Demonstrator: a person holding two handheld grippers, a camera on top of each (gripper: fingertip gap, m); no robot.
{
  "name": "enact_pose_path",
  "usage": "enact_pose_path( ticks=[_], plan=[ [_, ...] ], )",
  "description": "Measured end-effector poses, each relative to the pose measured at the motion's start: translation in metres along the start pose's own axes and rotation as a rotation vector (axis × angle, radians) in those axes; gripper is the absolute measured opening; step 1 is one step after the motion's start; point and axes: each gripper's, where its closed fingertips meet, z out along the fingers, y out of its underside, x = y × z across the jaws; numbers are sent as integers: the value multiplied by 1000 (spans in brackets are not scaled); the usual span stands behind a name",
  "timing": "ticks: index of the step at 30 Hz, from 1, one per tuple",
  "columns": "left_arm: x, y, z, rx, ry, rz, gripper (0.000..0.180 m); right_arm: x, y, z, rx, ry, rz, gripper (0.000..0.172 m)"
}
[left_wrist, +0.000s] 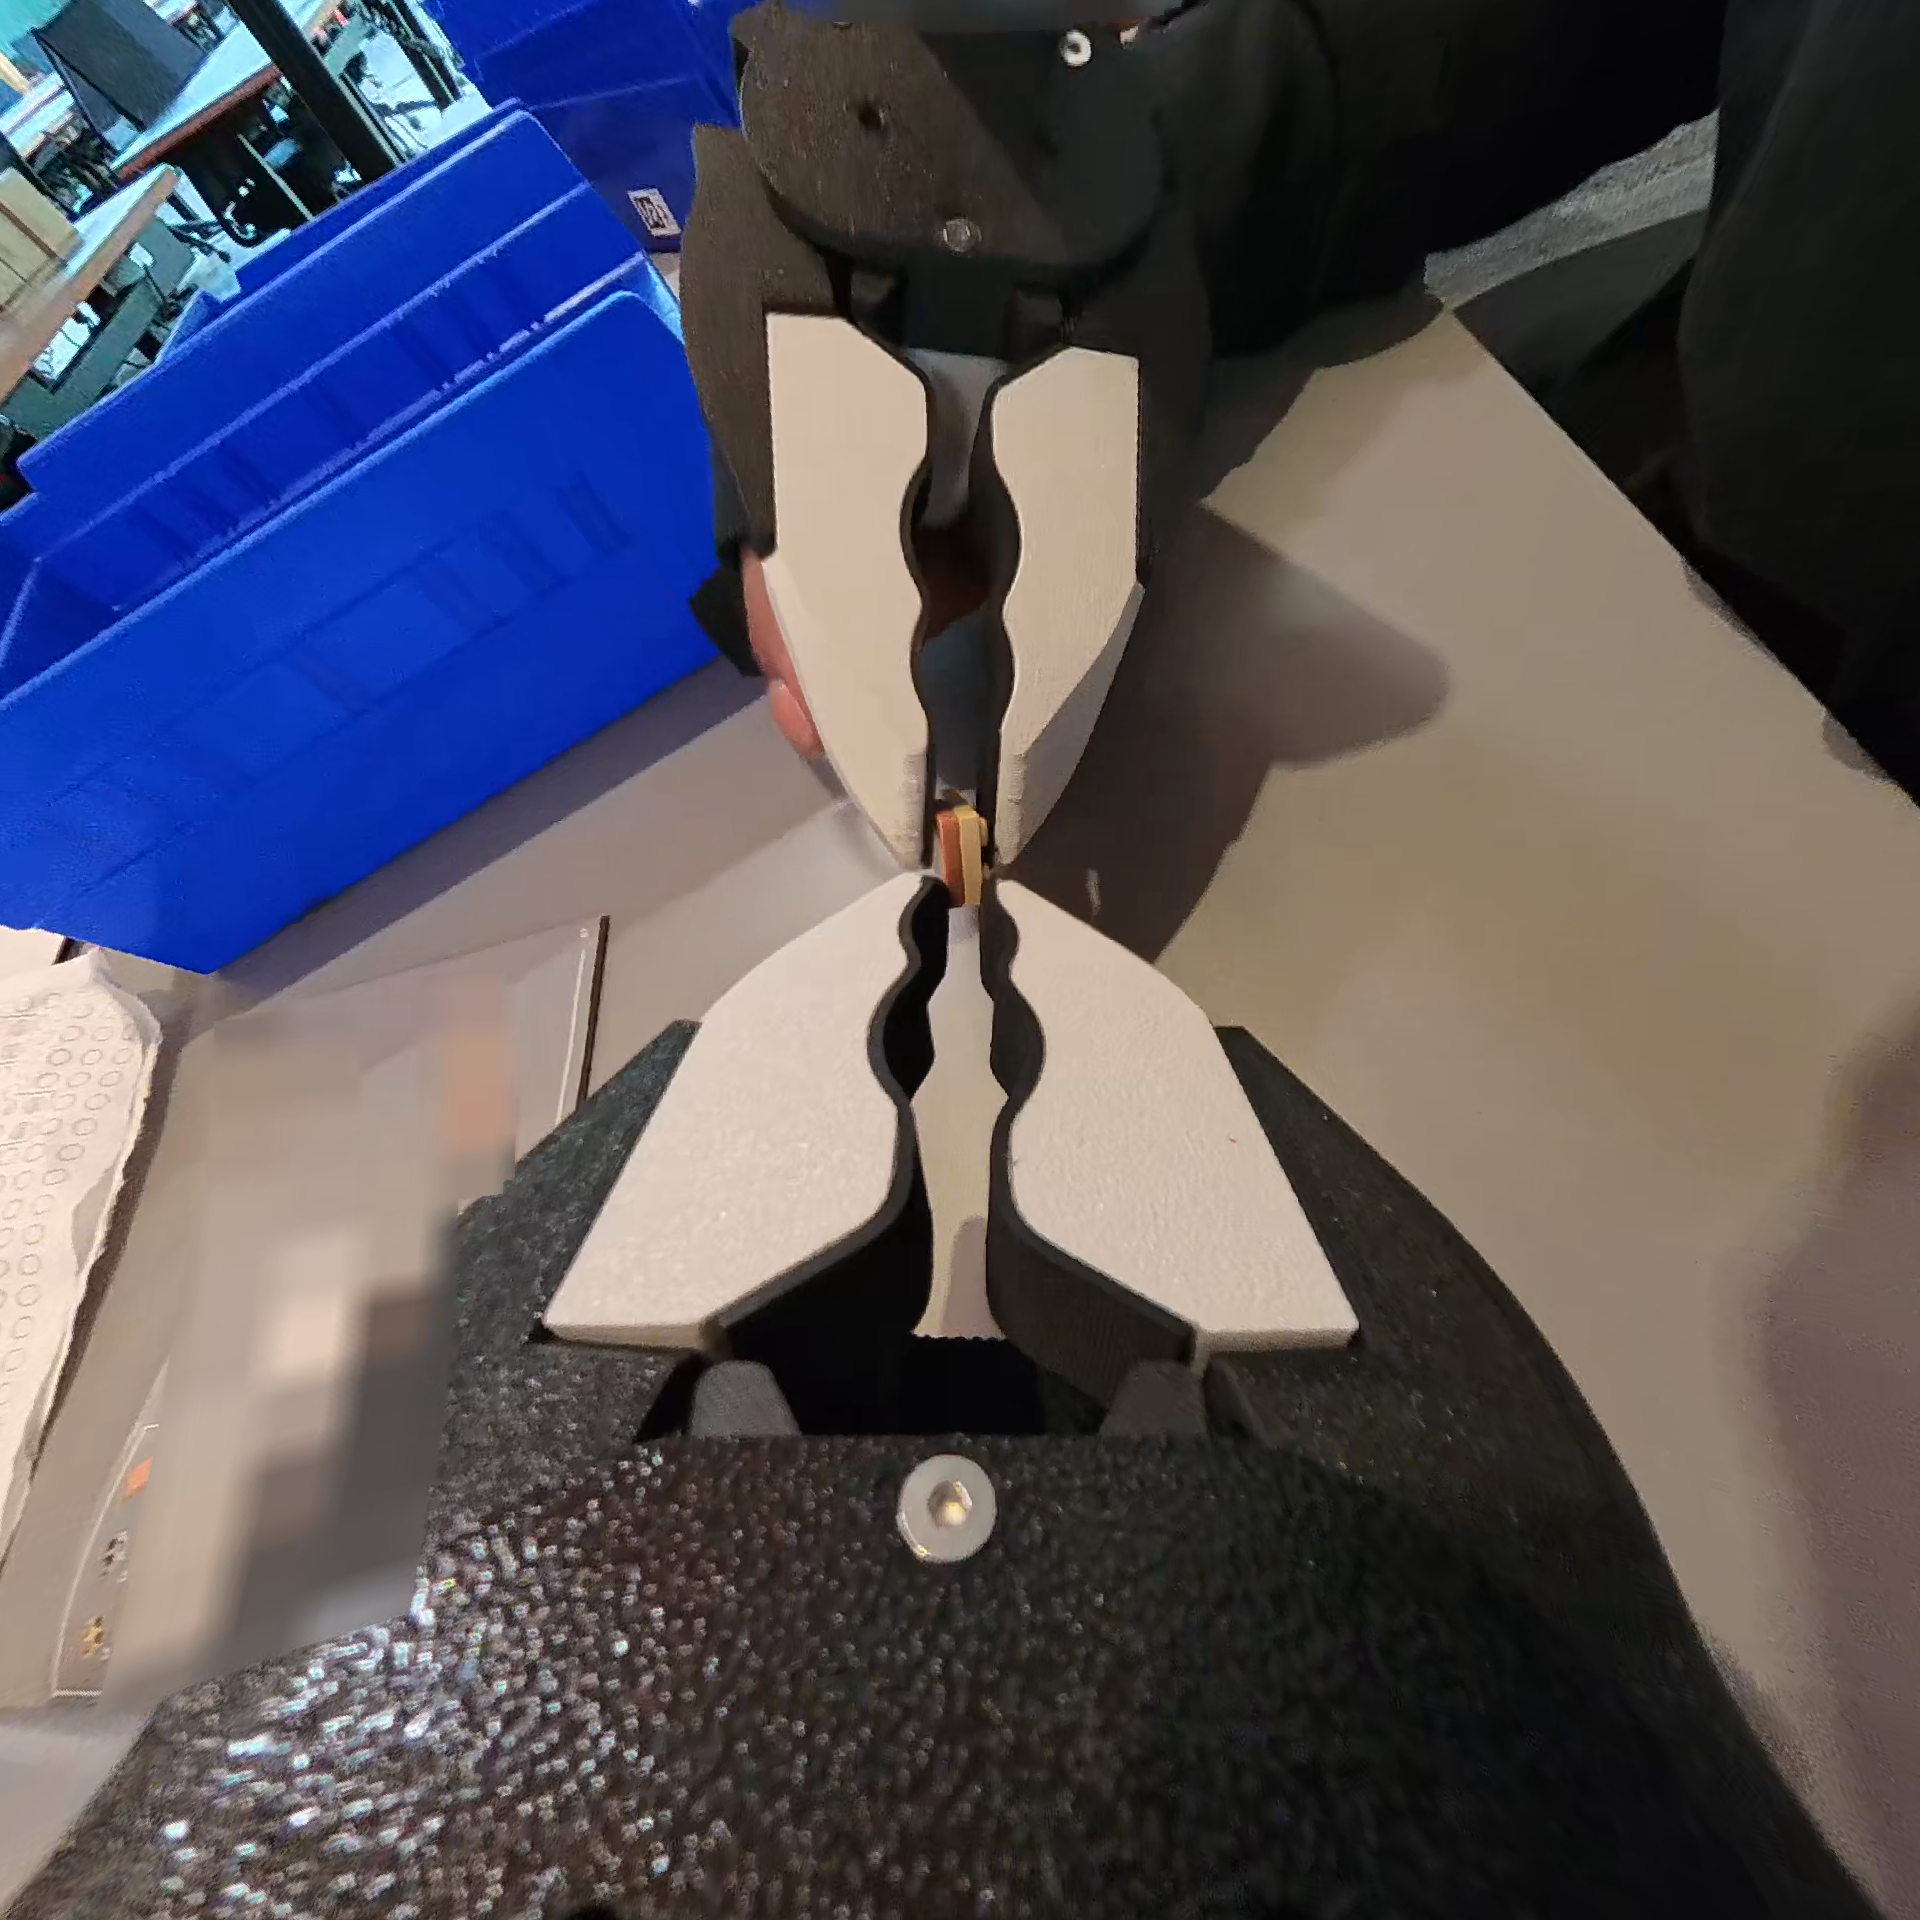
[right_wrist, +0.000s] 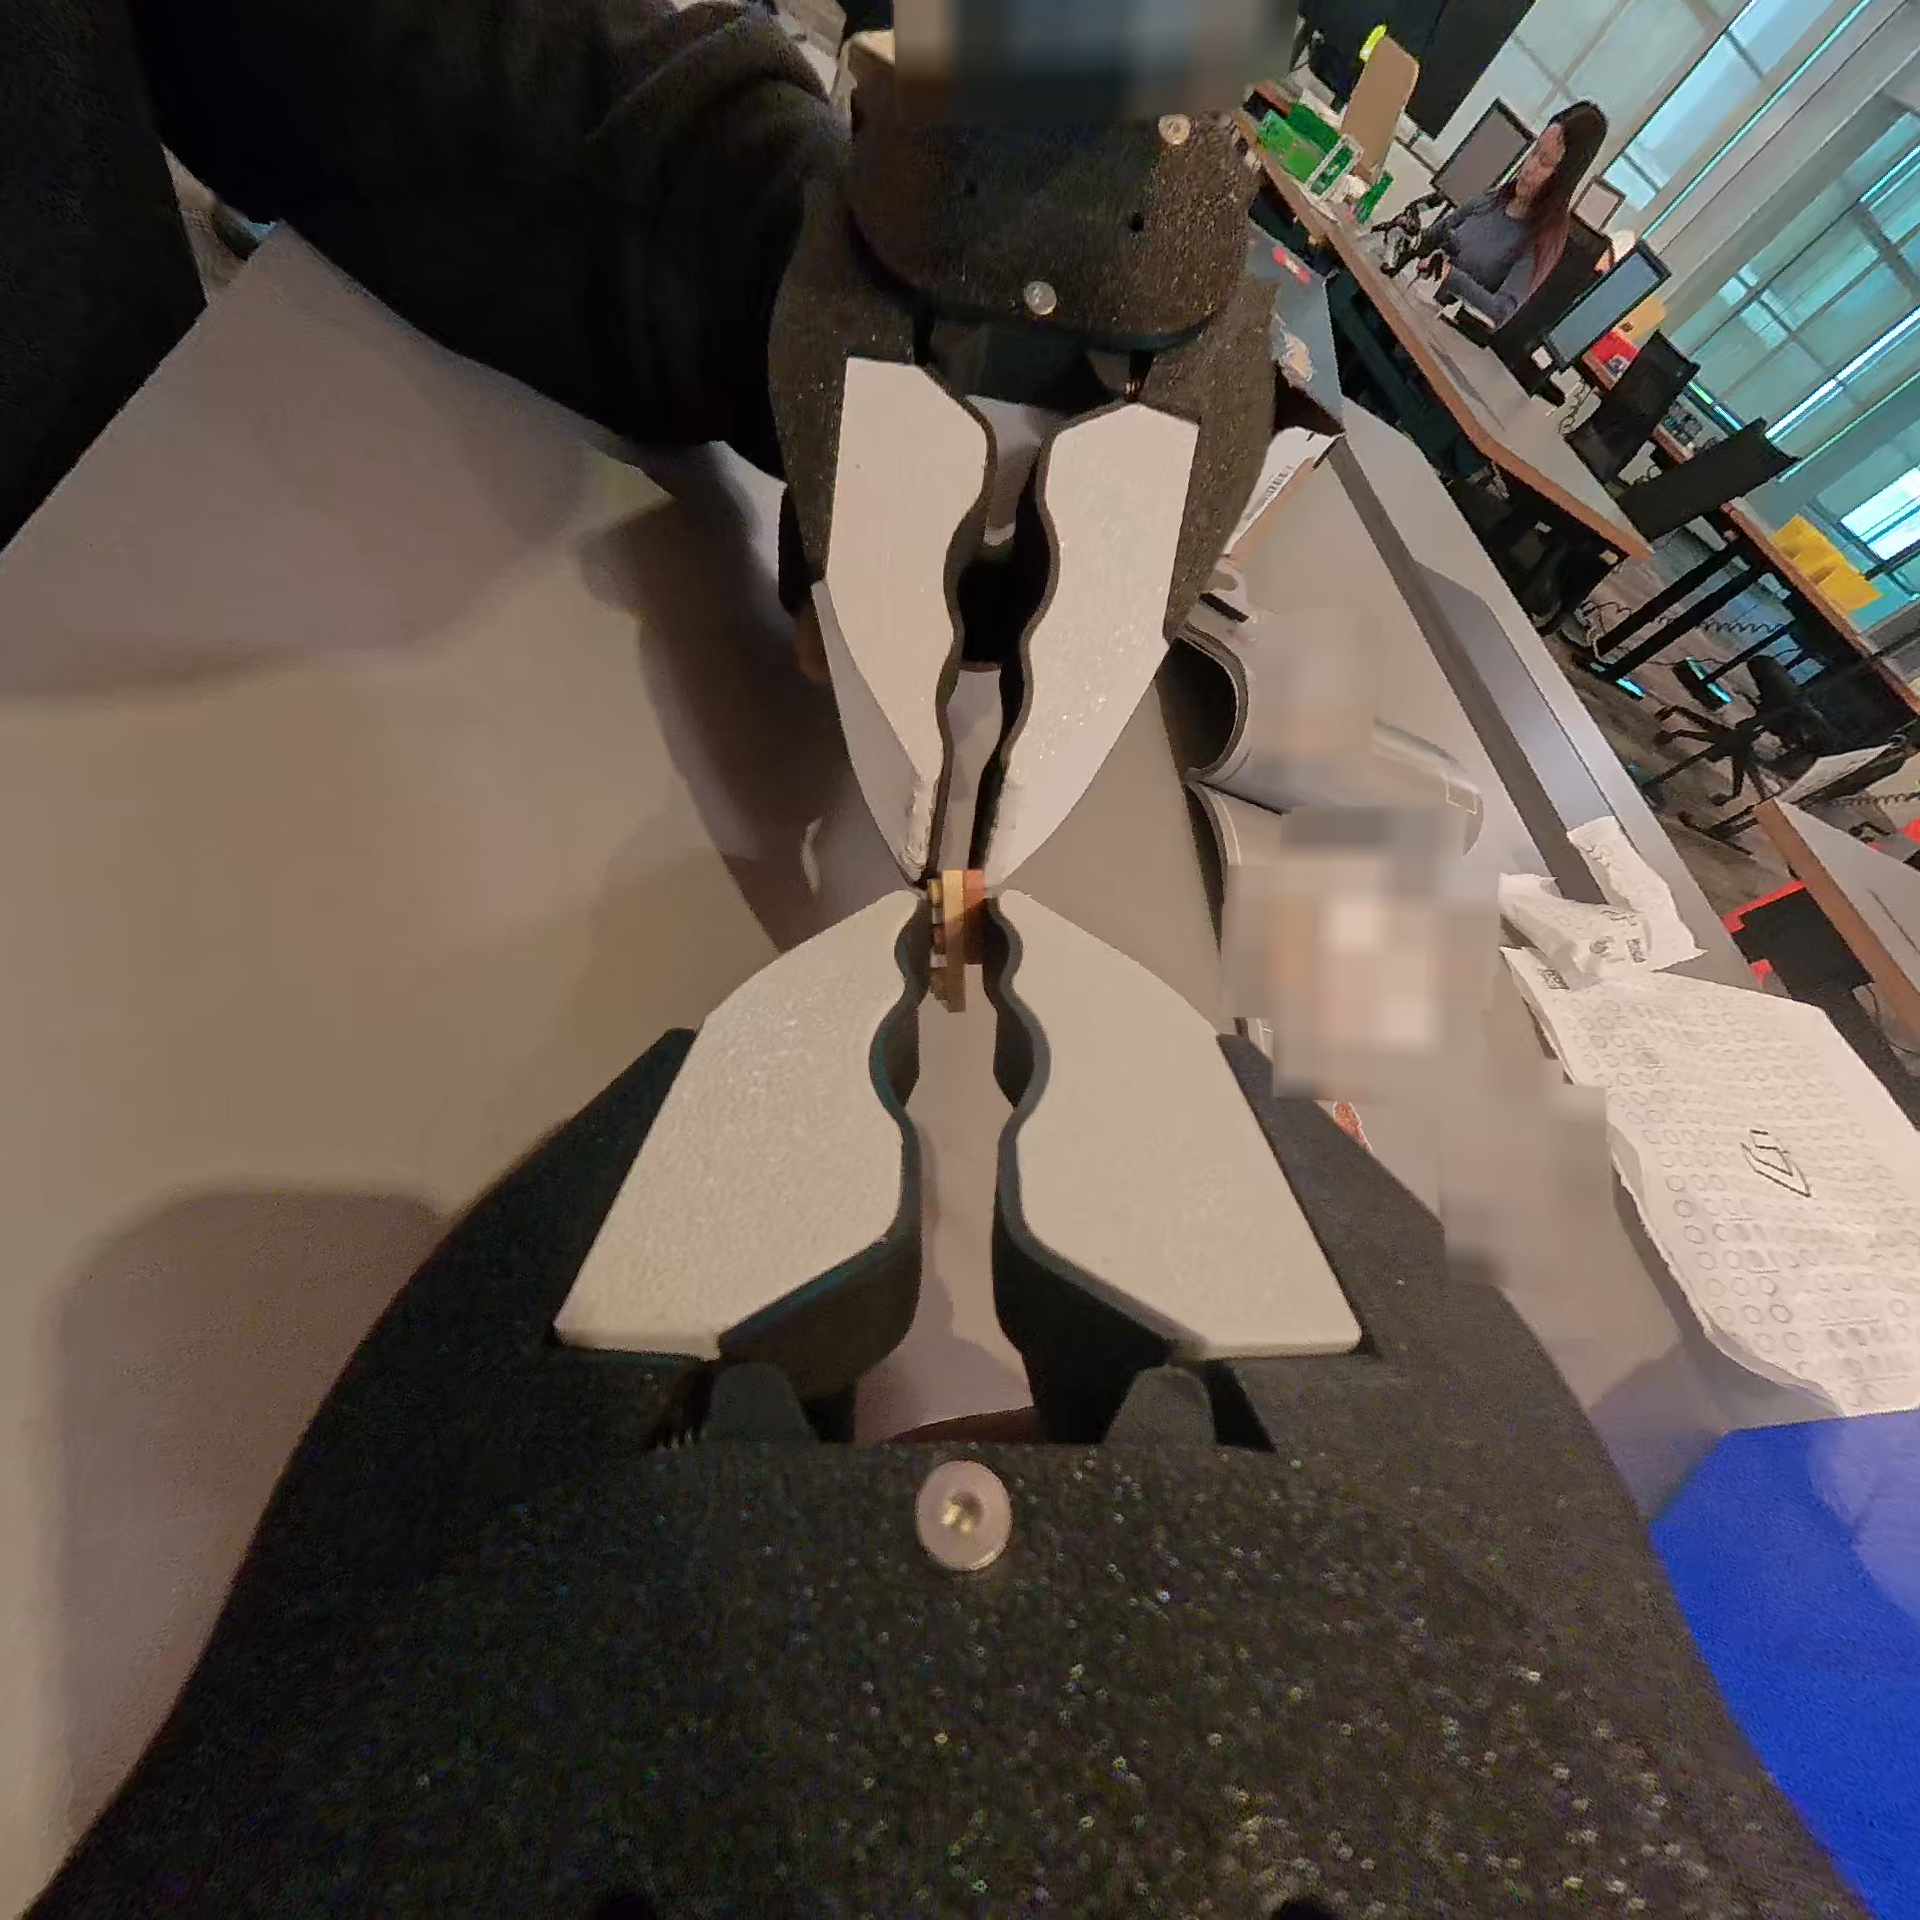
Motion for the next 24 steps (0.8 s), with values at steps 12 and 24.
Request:
enact_pose_path(
  ticks=[12, 24],
  plan=[
    [-11, -23, -12, 230, -12, -126, 12, 14, -29, -15, 256, -24, 256, 8],
    [-7, -31, -13, 326, 35, -189, 11, 12, -31, -13, 275, -31, 264, 8]
  ],
)
